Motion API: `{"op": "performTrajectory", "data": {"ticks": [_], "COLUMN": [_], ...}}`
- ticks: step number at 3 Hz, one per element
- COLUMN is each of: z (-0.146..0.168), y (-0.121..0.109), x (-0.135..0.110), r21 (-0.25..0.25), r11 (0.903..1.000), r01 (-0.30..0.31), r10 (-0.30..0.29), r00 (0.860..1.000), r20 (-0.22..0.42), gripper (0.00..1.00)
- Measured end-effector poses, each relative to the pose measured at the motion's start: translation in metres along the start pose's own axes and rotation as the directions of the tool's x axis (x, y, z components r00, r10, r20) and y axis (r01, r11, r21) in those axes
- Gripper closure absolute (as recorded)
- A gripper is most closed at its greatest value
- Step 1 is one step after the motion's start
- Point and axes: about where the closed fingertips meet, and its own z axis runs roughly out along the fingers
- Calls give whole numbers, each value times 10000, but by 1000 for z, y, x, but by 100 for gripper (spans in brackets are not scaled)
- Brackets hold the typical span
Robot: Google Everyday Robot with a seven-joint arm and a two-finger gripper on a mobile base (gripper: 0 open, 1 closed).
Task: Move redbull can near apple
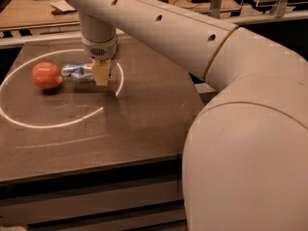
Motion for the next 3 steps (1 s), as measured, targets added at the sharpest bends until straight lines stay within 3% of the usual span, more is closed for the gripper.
{"op": "performTrajectory", "data": {"ticks": [1, 3], "z": [4, 0], "y": [-4, -3], "x": [-2, -10], "r21": [164, 150], "r11": [9994, 9981], "r01": [314, 603], "r10": [-318, -615], "r00": [9992, 9927], "r20": [223, 1037], "gripper": [54, 7]}}
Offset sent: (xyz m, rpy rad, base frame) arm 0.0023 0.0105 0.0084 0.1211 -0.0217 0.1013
